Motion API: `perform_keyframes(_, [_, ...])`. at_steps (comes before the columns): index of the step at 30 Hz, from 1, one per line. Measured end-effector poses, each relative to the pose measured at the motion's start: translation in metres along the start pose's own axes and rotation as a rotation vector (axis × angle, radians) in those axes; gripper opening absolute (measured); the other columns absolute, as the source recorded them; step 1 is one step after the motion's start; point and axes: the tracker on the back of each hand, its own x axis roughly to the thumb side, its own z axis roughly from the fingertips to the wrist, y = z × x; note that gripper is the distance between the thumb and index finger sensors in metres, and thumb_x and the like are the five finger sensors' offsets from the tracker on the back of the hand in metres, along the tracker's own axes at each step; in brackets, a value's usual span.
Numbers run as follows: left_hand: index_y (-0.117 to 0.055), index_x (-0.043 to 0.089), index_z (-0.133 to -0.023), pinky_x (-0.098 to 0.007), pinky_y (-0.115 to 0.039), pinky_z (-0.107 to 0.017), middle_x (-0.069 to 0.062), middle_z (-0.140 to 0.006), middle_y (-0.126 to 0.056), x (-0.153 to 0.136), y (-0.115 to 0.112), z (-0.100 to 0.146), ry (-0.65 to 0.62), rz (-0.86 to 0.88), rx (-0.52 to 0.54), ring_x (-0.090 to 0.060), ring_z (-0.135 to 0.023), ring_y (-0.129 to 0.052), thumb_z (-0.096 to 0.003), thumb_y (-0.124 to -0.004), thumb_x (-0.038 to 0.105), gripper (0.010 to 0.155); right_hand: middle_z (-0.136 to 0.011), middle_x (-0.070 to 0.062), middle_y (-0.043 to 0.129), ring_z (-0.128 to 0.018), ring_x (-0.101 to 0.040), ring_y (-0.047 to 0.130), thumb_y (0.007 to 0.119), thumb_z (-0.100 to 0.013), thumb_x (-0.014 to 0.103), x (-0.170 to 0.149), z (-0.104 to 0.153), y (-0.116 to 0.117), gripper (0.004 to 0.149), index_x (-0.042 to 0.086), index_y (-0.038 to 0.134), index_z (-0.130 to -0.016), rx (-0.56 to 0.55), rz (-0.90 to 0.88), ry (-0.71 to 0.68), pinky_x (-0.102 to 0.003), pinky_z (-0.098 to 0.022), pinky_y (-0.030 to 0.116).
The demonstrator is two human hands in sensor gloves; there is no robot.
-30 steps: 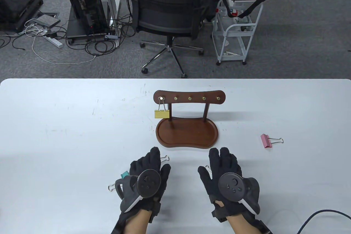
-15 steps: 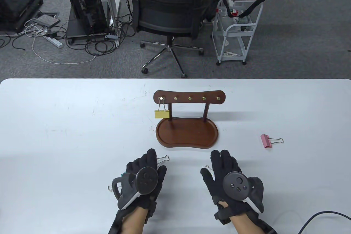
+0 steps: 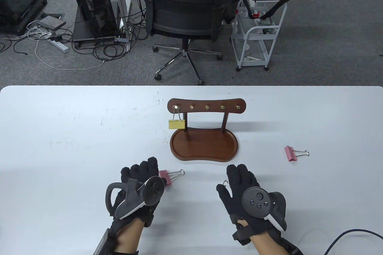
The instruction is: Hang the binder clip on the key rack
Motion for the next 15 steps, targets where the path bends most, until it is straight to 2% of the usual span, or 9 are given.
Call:
perform_keyframes(8, [-0.056, 0.000, -0.116, -0.078, -0.051, -0.070, -0.028, -0.111, -0.074, -0.024, -0.019, 0.005, -0.098, 0.010, -0.137, -0.058, -0.098, -0.073, -0.0550, -0.082, 0.045, 0.080, -0.113, -0.042, 0.050, -0.092, -0.070, 0.056, 0.064, -0.060, 0.055, -0.001, 0.001, 0.000, 0.080, 0.000, 0.052, -0.116, 0.007, -0.012, -0.002, -0.075, -0.061, 0.052])
perform_keyframes(15, [-0.051, 0.001, -0.117, -0.079, -0.048, -0.071, -0.025, -0.113, -0.071, -0.049, -0.044, 0.012, -0.108, 0.013, -0.216, -0.057, -0.102, -0.070, -0.0512, -0.088, 0.044, 0.087, -0.113, -0.042, 0.050, -0.092, -0.070, 0.056, 0.064, -0.060, 0.054, -0.001, -0.001, 0.002, 0.080, 0.000, 0.051, -0.116, 0.025, -0.019, 0.002, -0.075, -0.061, 0.052])
